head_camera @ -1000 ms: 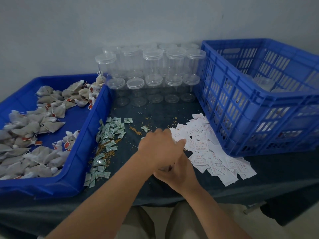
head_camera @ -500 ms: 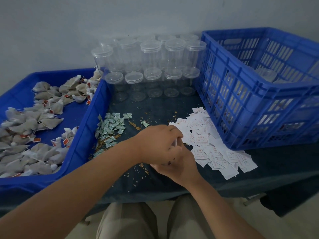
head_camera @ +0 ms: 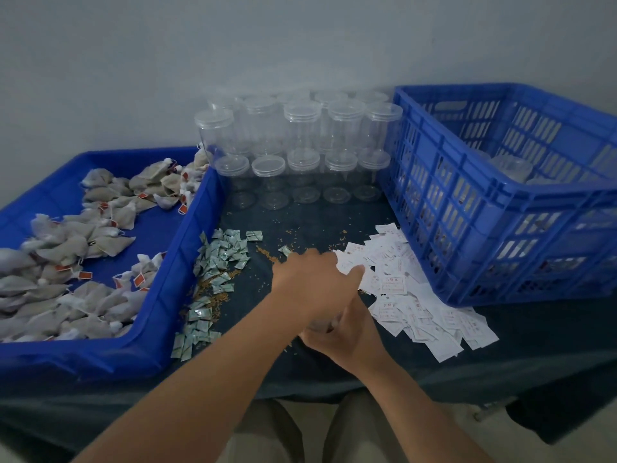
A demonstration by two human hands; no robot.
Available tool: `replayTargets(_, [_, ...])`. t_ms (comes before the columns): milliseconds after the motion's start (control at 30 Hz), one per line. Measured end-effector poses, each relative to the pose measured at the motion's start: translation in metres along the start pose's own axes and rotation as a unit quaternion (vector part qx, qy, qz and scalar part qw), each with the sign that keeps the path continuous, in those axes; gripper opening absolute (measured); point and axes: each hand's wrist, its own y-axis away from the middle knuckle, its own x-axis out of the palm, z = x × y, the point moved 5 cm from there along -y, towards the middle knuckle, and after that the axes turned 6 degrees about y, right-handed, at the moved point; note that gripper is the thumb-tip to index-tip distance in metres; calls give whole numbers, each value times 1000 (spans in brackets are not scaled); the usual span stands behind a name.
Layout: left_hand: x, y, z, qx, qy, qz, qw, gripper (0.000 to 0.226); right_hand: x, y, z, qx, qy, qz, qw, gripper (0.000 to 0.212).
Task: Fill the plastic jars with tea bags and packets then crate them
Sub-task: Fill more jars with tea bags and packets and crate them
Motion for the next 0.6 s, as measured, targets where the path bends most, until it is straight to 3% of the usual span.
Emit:
replayTargets(133, [7, 3, -2, 38, -2, -8, 999, 59, -3, 0, 6, -25, 61, -4, 998, 34])
replayTargets(367, [-2, -1, -4, 135, -35, 72, 988, 44, -8, 2, 13, -33, 74, -62, 995, 70])
replayTargets(533, [-9, 6, -11, 216, -37, 108, 970, 66, -11, 5, 11, -11, 87, -54, 995, 70])
replayTargets(600, [-11, 9, -12, 236, -21, 113, 965, 62, -11, 3, 9, -8, 99, -46, 994, 66])
